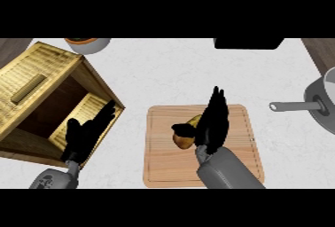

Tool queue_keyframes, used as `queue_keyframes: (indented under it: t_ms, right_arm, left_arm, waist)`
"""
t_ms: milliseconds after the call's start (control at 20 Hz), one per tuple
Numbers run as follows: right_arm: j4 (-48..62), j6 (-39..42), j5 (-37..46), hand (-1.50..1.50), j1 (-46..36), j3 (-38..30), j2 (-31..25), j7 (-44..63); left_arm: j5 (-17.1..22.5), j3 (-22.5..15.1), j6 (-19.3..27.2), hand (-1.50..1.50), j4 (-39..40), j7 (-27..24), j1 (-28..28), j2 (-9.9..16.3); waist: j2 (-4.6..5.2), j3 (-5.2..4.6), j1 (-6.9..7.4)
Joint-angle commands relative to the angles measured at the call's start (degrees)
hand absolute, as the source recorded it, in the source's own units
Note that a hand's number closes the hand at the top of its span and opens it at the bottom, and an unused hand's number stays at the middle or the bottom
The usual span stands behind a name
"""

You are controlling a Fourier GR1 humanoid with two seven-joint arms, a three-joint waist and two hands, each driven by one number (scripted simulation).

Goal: Pick the pear from the cutting board and place it in the pot

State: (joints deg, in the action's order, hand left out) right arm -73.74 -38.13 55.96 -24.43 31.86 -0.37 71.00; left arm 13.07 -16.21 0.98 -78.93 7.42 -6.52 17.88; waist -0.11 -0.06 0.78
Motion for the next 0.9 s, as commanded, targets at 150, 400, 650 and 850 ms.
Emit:
queue_keyframes:
  t_ms: [150,400,650,850]
  right_arm:
    - [-3.7,-3.7,8.5,-1.50,6.1,4.0,0.4,14.2]
    - [-6.0,-7.3,9.2,-1.50,10.9,4.2,0.4,10.7]
    - [-7.9,-14.1,5.0,-1.50,11.5,6.2,0.4,4.5]
    - [-8.4,-20.3,2.9,-1.50,12.2,7.3,0.4,1.1]
  left_arm:
    - [-0.3,1.9,-1.3,0.00,1.9,-3.1,1.8,0.4]
    - [-0.6,2.1,-1.8,0.00,0.7,-2.7,2.6,0.6]
    - [0.1,3.1,-2.5,0.00,0.6,0.7,-0.5,-0.1]
    - [-3.2,1.0,0.4,0.00,1.5,0.2,-1.8,-3.4]
  waist:
    - [-0.17,-0.01,-0.85]
    - [-0.04,0.04,-0.75]
    - [0.08,0.09,-0.66]
    - [0.15,0.11,-0.65]
